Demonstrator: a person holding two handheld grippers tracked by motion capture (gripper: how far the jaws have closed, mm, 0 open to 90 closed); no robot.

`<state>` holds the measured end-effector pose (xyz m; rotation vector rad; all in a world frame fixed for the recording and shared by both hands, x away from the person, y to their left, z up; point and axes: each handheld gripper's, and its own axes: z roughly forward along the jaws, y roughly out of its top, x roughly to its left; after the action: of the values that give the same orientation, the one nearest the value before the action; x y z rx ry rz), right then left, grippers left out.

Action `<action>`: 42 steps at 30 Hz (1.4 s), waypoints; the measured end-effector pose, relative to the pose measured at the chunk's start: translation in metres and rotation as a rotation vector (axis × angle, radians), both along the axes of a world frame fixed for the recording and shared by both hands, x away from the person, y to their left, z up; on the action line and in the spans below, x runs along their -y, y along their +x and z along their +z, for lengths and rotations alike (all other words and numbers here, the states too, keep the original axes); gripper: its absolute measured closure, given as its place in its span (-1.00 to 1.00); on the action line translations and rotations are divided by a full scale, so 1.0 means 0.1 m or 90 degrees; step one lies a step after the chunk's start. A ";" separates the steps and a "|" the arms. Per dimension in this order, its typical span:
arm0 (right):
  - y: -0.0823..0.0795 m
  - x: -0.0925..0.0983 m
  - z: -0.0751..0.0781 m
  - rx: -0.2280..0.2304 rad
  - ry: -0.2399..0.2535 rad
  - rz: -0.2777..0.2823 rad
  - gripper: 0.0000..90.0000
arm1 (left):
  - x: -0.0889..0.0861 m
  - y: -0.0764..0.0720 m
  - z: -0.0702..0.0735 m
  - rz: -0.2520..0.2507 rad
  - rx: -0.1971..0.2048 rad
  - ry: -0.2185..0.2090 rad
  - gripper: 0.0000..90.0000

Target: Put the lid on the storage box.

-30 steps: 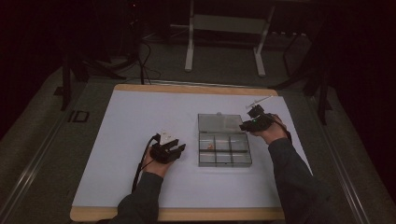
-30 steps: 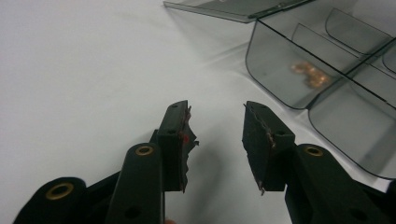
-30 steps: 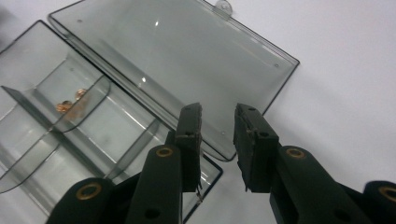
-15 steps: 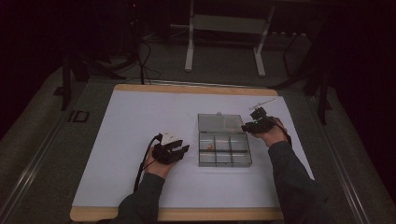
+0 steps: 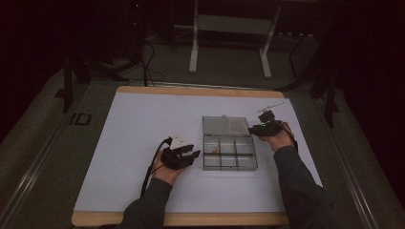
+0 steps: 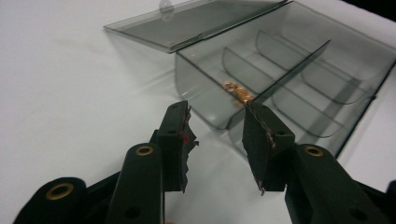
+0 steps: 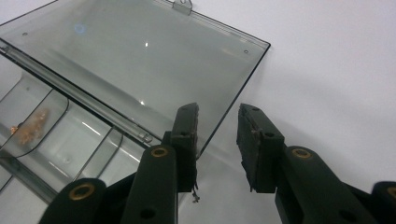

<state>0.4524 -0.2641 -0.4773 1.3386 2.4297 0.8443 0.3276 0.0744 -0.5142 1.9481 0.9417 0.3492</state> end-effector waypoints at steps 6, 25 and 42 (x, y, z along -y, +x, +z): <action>0.00 0.00 -0.01 0.002 0.011 -0.005 0.52 | 0.07 -0.02 0.02 -0.015 -0.005 -0.004 0.34; 0.04 -0.06 -0.09 -0.004 0.033 -0.017 0.47 | 0.22 -0.05 -0.01 -0.037 -0.015 0.011 0.35; 0.08 -0.03 -0.16 -0.019 0.072 -0.044 0.26 | 0.28 -0.05 -0.04 -0.050 -0.018 0.021 0.35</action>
<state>0.4608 -0.2614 -0.4935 1.4769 2.3743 0.9636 0.3229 0.0465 -0.5178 2.0192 0.8802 0.2940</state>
